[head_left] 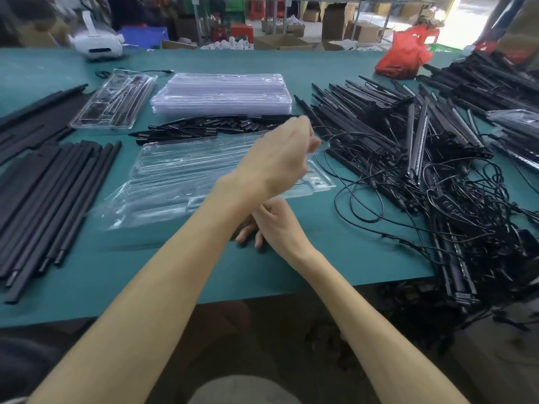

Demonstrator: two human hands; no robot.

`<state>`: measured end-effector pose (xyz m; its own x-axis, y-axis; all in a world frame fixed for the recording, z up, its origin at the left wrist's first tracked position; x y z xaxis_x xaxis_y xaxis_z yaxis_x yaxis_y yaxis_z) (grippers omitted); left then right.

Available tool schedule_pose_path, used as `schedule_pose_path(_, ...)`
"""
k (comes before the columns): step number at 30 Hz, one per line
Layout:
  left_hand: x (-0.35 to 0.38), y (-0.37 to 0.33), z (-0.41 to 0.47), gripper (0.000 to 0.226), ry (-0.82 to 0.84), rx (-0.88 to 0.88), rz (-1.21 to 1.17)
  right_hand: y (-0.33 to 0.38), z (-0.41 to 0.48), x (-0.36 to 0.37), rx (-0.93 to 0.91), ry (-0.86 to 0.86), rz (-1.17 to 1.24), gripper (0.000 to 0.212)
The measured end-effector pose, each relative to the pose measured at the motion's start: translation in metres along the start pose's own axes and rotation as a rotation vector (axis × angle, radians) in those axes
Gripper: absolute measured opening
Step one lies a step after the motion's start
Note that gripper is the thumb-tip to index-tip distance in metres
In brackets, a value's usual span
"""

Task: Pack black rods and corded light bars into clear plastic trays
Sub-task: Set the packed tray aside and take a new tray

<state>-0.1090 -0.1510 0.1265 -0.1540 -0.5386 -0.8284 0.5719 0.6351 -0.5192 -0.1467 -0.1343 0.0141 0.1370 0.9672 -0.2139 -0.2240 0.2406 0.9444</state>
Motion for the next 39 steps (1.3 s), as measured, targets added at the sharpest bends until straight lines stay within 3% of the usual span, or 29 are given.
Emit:
schedule_pose_path(8, 0.027, 0.02, -0.021, 0.04, 0.154, 0.091, 0.04, -0.009, 0.001, -0.012, 0.083, -0.066, -0.07, 0.031)
schedule_pose_path(15, -0.002, 0.077, -0.033, 0.072, 0.206, -0.047, -0.019, -0.005, 0.0, -0.009, 0.022, -0.07, 0.072, 0.028)
schedule_pose_path(18, -0.013, 0.099, -0.041, 0.084, 0.244, -0.089, -0.012, -0.008, 0.003, -0.011, 0.01, -0.097, 0.093, 0.039)
schedule_pose_path(24, -0.029, 0.137, -0.051, 0.053, 0.178, -0.178, -0.103, -0.01, 0.005, -0.011, -0.013, -0.1, 0.11, 0.036)
schedule_pose_path(28, -0.048, 0.127, -0.055, 0.033, -0.022, -0.104, -0.107, -0.011, 0.006, -0.012, -0.014, -0.113, 0.123, 0.035)
schedule_pose_path(32, -0.053, 0.105, -0.058, 0.052, -0.153, 0.022, 0.116, -0.01, 0.005, -0.014, -0.015, -0.135, 0.127, 0.035)
schedule_pose_path(35, -0.044, 0.116, -0.053, 0.062, -0.139, -0.068, 0.264, -0.009, 0.004, -0.017, -0.031, -0.15, 0.114, 0.04)
schedule_pose_path(39, -0.042, 0.14, -0.053, 0.058, -0.18, -0.218, 0.196, -0.01, 0.005, -0.017, -0.022, -0.173, 0.163, 0.039)
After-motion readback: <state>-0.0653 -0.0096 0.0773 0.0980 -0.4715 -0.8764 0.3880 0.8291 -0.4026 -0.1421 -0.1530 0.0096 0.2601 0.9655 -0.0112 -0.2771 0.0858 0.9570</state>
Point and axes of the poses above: each hand's wrist, its own z-axis towards the middle knuckle, its own x-axis out of the palm, y = z × x, the point moved 9 cm from there along z, towards the middle knuckle, and after that the axes turned 13 degrees about -x, right-handed, at the moved point
